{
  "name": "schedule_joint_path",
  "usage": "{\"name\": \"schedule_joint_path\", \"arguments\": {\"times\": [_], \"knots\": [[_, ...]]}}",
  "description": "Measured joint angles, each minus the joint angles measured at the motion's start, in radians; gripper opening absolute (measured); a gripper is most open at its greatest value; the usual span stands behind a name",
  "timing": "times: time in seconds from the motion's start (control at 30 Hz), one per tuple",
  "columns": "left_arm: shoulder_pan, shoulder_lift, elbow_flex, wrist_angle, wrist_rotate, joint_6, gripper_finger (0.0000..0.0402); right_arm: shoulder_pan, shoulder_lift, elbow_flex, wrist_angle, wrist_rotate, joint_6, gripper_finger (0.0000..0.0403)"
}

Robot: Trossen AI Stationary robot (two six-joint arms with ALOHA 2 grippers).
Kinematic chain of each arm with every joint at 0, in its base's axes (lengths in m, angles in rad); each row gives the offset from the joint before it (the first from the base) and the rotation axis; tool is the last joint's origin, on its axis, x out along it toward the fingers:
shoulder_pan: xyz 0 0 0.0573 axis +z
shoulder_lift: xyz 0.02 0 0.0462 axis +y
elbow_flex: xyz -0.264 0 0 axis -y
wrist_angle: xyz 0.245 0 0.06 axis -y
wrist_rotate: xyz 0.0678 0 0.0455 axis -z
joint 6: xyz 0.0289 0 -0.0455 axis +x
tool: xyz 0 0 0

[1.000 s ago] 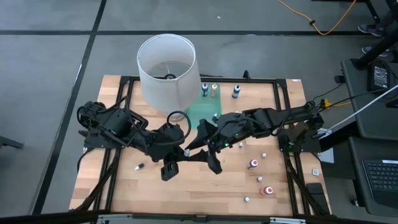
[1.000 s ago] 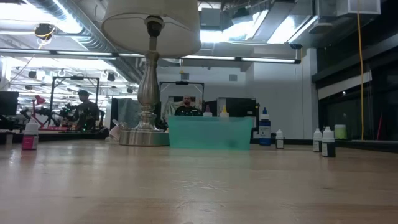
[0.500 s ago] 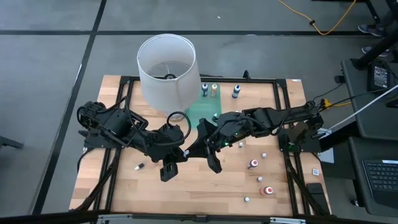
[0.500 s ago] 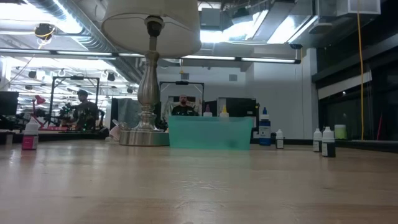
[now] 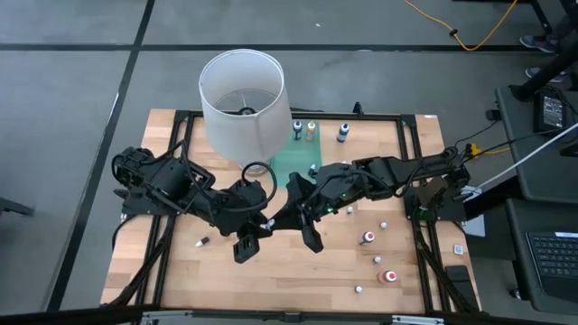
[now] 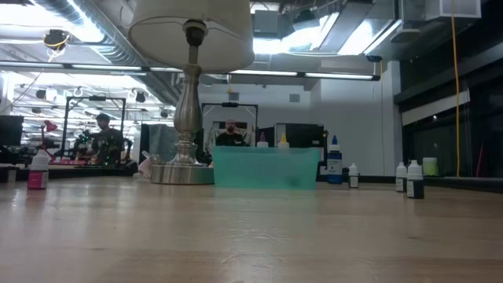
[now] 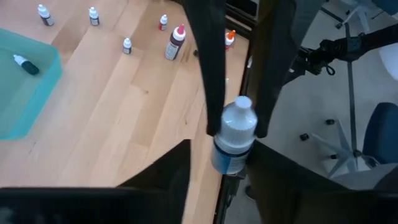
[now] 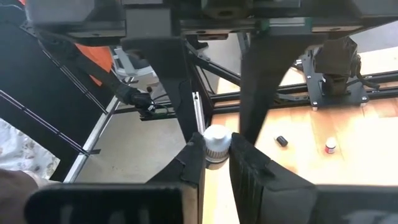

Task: Pick & Place food coloring
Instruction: Put the small light blue food coloring bottle into the green bin

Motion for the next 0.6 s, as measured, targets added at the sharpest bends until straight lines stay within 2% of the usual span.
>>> {"name": "schedule_joint_path", "arguments": {"times": [0.17, 0.3, 0.6], "knots": [[-0.018, 0.000, 0.000, -0.013, -0.030, -0.001, 0.0223, 0.002, -0.001, 0.000, -0.002, 0.003, -0.005, 0.0054], [-0.067, 0.000, 0.000, -0.109, -0.132, -0.002, 0.0269, 0.001, -0.001, 0.000, -0.017, 0.045, -0.002, 0.0054], [-0.278, -0.045, -0.001, -0.204, -0.530, -0.061, 0.0272, 0.001, -0.004, 0.000, -0.019, 0.115, 0.042, 0.0055]]}}
